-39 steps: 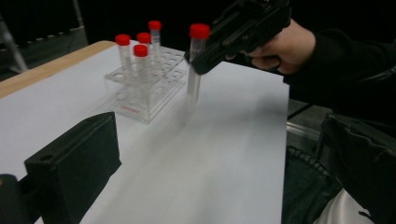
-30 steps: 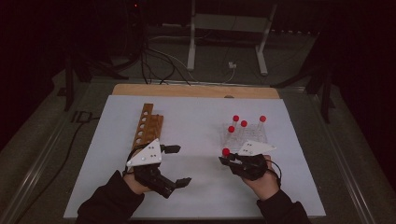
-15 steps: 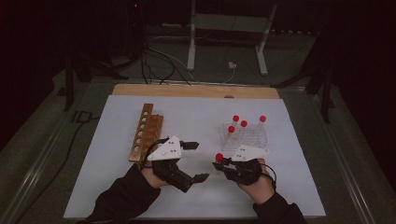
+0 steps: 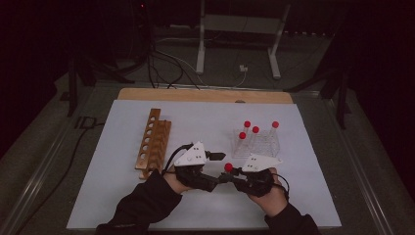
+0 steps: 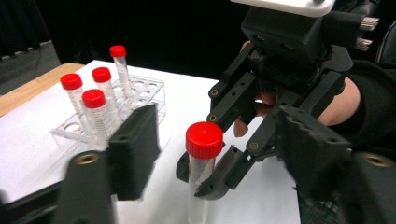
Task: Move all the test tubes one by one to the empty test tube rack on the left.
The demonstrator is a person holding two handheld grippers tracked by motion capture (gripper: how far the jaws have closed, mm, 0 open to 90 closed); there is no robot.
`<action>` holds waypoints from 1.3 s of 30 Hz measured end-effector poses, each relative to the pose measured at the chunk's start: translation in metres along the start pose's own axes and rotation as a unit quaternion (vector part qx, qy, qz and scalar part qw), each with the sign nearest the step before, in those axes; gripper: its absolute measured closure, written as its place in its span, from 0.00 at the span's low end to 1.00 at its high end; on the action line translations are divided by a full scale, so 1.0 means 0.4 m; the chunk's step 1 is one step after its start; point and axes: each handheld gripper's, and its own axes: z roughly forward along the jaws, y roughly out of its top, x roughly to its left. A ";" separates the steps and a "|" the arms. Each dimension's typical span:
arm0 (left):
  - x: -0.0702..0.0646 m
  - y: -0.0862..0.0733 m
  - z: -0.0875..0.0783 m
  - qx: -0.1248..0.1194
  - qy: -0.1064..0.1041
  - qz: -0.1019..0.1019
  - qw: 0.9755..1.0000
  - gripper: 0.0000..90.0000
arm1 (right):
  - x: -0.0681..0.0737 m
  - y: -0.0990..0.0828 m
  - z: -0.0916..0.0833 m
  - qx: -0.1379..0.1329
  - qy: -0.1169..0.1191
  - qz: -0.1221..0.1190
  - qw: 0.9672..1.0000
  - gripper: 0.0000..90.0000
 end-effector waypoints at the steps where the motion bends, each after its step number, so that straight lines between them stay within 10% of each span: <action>1: 0.001 -0.001 0.004 0.000 0.001 -0.001 1.000 0.45 | 0.000 0.000 0.000 0.000 0.000 0.000 1.000 0.84; 16: 0.007 -0.008 0.035 0.023 0.003 0.012 1.000 0.78 | 0.000 -0.001 -0.002 -0.001 0.001 0.001 1.000 0.84; 25: 0.010 -0.001 0.034 0.033 0.000 0.018 0.999 0.80 | -0.002 -0.003 -0.002 -0.008 0.003 0.003 1.000 0.82; 39: 0.059 0.023 -0.049 0.022 0.051 0.012 0.998 0.80 | -0.026 -0.017 -0.028 -0.030 -0.028 0.021 0.999 0.47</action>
